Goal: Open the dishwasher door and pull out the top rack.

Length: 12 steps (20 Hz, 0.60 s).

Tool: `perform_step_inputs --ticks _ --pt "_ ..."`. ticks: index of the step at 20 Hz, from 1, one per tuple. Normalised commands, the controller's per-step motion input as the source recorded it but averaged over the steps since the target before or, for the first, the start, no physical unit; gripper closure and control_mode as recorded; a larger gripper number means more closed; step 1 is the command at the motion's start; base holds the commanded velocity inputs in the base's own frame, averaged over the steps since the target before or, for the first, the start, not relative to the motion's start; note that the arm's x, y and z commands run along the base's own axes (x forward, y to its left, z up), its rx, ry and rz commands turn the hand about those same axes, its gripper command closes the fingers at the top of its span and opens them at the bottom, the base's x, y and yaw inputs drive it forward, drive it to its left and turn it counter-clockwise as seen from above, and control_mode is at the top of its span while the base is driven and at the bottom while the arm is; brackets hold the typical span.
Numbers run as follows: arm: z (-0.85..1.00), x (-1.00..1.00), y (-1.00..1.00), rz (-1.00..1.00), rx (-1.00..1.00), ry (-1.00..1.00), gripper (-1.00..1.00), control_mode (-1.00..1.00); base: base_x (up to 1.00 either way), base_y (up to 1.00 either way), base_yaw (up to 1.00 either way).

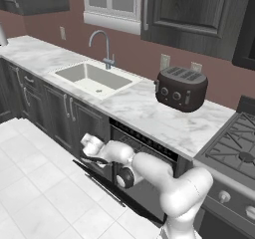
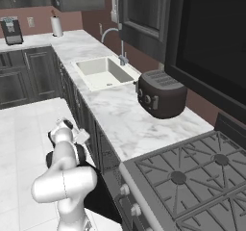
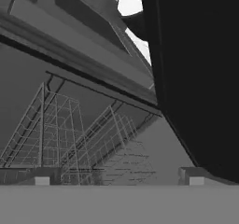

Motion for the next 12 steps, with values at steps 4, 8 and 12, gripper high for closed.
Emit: perform_step_inputs --ticks 4,8,12 --pt "-0.01 0.20 -0.88 0.39 0.03 0.17 -1.00 -1.00 0.00 0.00 0.00" --pt "0.03 0.41 -0.76 0.32 0.13 0.40 -1.00 -1.00 0.00 0.00 0.00" --pt "-0.48 0.31 -0.47 0.28 0.05 0.47 -1.00 -1.00 0.00 0.00 0.00"
